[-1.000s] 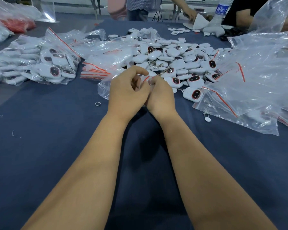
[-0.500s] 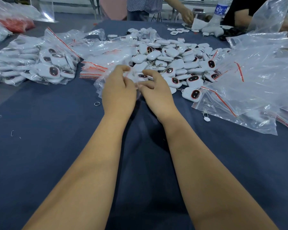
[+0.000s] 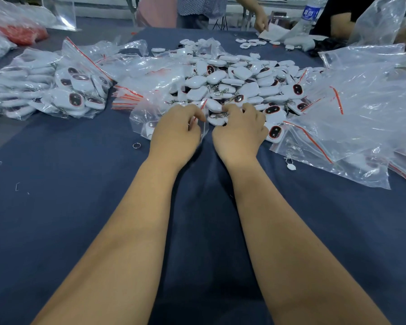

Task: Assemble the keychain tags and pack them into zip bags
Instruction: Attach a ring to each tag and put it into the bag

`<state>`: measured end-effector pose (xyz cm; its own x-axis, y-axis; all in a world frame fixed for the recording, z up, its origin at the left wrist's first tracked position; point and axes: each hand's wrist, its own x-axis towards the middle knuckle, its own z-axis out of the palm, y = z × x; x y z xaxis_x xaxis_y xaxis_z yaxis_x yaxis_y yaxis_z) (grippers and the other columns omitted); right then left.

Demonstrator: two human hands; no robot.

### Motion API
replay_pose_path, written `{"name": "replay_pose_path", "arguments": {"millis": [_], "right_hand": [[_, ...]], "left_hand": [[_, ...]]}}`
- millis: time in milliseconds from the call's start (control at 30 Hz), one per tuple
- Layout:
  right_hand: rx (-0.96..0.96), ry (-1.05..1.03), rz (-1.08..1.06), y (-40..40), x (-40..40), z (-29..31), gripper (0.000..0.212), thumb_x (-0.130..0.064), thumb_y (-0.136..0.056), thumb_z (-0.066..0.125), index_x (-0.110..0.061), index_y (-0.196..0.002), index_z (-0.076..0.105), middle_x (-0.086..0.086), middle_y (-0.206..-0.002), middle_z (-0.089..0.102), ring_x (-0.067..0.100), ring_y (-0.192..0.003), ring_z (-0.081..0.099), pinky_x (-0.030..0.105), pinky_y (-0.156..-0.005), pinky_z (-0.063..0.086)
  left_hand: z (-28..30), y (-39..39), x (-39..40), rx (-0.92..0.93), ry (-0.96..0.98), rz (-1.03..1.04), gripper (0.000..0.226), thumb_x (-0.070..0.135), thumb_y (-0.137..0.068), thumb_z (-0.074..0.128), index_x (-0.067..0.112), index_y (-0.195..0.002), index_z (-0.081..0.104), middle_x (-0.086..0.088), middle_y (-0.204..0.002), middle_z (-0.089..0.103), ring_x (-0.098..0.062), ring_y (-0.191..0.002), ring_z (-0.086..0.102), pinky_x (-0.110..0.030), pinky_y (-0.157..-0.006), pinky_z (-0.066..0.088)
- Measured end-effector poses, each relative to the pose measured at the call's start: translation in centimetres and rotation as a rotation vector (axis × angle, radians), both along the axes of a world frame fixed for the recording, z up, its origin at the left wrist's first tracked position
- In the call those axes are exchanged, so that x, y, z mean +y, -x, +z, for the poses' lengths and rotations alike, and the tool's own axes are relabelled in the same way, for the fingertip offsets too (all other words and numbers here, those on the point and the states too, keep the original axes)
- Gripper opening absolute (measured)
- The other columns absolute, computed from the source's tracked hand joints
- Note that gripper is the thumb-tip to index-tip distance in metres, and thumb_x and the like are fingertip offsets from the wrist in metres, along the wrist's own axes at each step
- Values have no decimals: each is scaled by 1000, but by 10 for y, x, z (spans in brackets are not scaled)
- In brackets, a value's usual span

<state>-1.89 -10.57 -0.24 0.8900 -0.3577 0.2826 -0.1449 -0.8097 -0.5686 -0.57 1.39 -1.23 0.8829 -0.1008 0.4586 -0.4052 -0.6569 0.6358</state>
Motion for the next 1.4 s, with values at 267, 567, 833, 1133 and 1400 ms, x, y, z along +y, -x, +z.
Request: {"name": "replay_pose_path", "arguments": {"millis": [267,567,833,1133,1400], "right_hand": [[-128,-122,78,-3,-4,-3,59,8,-80,44,-23,-128,58,5,-126,52,27,-121,34,23,-91,33],[-113,-218,13,-6,-7,-4,59,0,-84,49,-17,-140,49,5,-132,55,28,-124,33,35,-108,32],[-318,-475,81,-4,-4,1,33,-11,-98,50,-13,-128,63,7,-120,64,22,-124,46,17,-97,34],[-267,-904,371,1,12,5,16,-18,-99,56,-31,-107,59,1,-77,67,13,-62,65,24,-58,53],[-152,-1010,354,-6,7,1,39,7,-80,51,-23,-89,74,6,-111,72,22,-112,65,41,-103,50]], "left_hand": [[1,-2,4,50,-124,293,44,6,-85,55,16,-128,58,-11,-124,56,-31,-112,53,-32,-77,35],[4,2,0,-9,-8,172,32,10,-84,54,20,-113,64,-3,-105,53,-15,-86,48,-22,-68,29],[1,-1,0,47,-89,212,38,12,-84,60,17,-122,63,-10,-120,54,-27,-104,56,-25,-77,33],[8,6,-2,-15,176,145,29,8,-81,48,21,-92,71,1,-84,57,-20,-78,56,-28,-68,37],[14,8,-3,264,426,-1,26,30,-80,54,7,-76,64,-10,-65,59,-37,-68,62,-59,-75,54]]}}
